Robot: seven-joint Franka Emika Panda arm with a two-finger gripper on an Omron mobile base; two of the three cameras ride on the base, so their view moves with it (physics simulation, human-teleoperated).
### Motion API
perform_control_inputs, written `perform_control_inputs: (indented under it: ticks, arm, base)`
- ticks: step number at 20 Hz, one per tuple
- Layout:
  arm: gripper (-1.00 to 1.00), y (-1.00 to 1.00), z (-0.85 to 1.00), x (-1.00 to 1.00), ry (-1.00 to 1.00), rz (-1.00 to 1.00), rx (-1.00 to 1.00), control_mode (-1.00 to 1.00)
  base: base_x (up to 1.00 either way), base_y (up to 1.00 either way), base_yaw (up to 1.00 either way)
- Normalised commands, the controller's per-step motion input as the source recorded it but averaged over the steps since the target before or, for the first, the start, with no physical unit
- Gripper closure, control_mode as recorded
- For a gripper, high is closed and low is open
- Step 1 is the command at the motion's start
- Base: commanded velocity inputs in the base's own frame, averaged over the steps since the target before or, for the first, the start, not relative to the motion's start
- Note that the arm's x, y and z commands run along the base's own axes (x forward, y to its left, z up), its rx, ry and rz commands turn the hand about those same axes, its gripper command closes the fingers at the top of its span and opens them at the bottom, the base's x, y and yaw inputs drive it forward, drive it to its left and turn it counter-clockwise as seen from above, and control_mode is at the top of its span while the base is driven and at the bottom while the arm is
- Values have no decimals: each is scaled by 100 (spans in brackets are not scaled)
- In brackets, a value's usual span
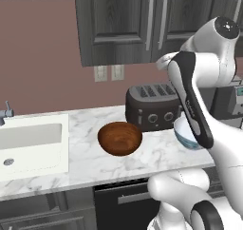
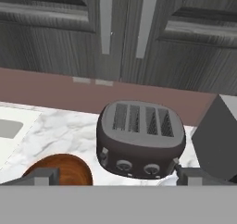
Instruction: Open the cabinet. Pick the bowls from the counter and place them in the cabinet. Then close the cabinet.
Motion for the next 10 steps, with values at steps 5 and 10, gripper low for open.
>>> perform_control_inputs:
  ticks: [5, 10]
  arm:
    - [-100, 0, 0, 27, 0, 0, 0, -100]
    - [-100, 0, 0, 25, 0, 0, -2, -100]
  base:
    - [0, 0, 0]
    - [0, 0, 0]
